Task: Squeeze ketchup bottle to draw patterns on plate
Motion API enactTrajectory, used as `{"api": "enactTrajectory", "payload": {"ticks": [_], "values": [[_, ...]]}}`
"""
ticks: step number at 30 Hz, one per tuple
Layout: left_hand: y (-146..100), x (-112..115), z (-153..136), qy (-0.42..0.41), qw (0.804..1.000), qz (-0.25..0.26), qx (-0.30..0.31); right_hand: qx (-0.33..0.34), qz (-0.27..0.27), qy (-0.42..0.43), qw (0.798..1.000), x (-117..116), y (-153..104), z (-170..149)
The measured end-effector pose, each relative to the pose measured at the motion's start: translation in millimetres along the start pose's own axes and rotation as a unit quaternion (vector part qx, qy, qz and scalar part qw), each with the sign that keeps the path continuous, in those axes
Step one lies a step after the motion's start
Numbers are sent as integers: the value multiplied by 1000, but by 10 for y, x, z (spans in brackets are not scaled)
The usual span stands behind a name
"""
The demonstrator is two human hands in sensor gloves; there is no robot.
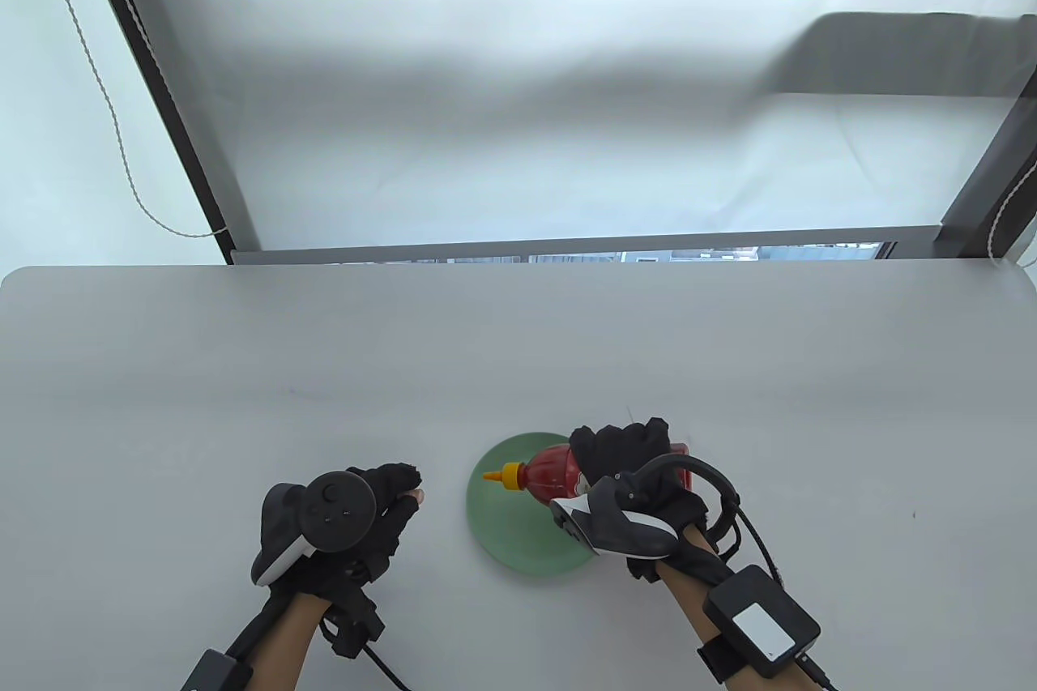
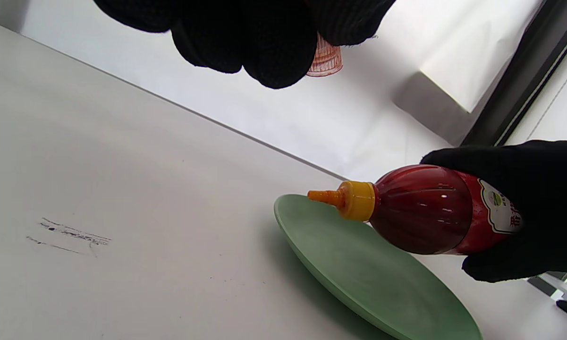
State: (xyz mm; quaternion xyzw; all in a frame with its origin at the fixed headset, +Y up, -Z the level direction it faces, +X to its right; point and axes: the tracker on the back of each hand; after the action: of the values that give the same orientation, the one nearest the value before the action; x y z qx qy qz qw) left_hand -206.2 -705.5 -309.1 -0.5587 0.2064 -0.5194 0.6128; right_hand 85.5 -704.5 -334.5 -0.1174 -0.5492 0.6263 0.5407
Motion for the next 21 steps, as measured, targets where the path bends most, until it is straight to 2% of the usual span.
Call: {"api": "enactTrajectory", "payload": {"ticks": [21], "values": [[-17, -40, 19, -7, 1000, 13, 10, -14, -6, 33, 999, -11, -38, 11]]}}
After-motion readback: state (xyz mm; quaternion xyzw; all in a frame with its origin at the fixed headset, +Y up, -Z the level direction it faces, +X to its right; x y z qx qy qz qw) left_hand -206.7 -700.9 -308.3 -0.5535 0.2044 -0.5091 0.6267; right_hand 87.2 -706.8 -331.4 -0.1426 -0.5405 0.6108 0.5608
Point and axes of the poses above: the tracker on the back of each hand, its own z axis roughly to the thumb side, its own y axis roughly from the wrist to the fingertips, x = y × z, and after that the axes turned 12 degrees about -z, right-handed
